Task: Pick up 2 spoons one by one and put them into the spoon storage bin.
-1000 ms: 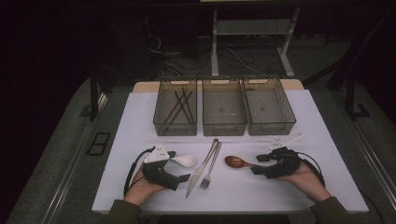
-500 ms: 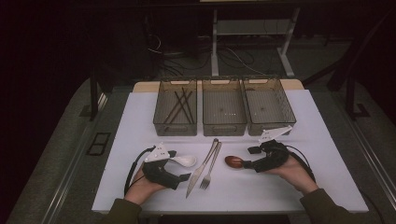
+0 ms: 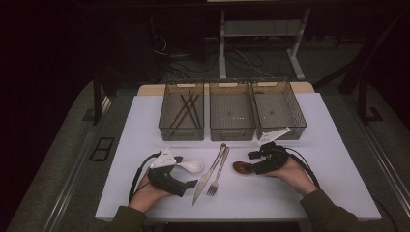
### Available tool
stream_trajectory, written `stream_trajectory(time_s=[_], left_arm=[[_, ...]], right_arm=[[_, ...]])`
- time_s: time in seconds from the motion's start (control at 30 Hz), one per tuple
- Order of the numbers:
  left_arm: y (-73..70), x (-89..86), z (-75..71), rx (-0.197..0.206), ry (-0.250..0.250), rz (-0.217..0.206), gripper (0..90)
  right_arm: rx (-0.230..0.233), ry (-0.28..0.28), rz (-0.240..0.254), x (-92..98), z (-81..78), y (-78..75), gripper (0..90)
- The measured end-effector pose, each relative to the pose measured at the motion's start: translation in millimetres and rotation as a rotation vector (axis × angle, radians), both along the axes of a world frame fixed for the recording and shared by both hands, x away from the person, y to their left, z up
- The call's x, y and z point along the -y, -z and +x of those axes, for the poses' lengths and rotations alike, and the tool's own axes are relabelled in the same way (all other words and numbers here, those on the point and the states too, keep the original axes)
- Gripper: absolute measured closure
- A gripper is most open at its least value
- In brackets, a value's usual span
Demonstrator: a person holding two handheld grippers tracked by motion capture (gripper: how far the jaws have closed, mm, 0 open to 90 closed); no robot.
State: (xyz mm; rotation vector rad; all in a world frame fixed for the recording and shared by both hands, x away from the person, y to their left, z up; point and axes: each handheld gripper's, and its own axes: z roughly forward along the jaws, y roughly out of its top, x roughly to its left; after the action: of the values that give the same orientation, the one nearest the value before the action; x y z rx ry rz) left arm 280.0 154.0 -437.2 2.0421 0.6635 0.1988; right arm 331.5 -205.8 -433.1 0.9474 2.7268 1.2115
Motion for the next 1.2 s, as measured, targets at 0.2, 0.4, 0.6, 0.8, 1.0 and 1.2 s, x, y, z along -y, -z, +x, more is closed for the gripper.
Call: stream_trajectory(time_s=[0.2,0.4,0.6,0.8,1.0,1.2], left_arm=[[0.0,0.0,-0.7,0.0,-0.001,0.002,0.0],[0.0,-1.0,-1.4,-0.001,-0.002,0.004,0.0],[0.0,-1.1,-1.4,-0.001,-0.002,0.004,0.0],[0.0,-0.9,-1.6,0.0,-0.003,0.004,0.0],[0.1,-0.6,-1.7,-0.001,-0.003,0.005,0.0],[0.1,-0.5,-1.9,0.0,-0.002,0.007,0.0]], right_arm=[[-0.018,-0.024,-0.022,-5.5,-0.9,7.7,42.1],[-0.012,-0.041,-0.04,-8.9,-1.2,11.8,43.9],[-0.012,-0.036,-0.027,-8.8,-1.7,12.0,48.0],[-0.013,-0.029,-0.027,-6.8,-1.3,11.8,51.7],[-0.003,-0.043,-0.049,-8.5,-2.6,13.1,55.1],[0.025,-0.062,-0.084,-9.2,-5.5,11.8,60.4]])
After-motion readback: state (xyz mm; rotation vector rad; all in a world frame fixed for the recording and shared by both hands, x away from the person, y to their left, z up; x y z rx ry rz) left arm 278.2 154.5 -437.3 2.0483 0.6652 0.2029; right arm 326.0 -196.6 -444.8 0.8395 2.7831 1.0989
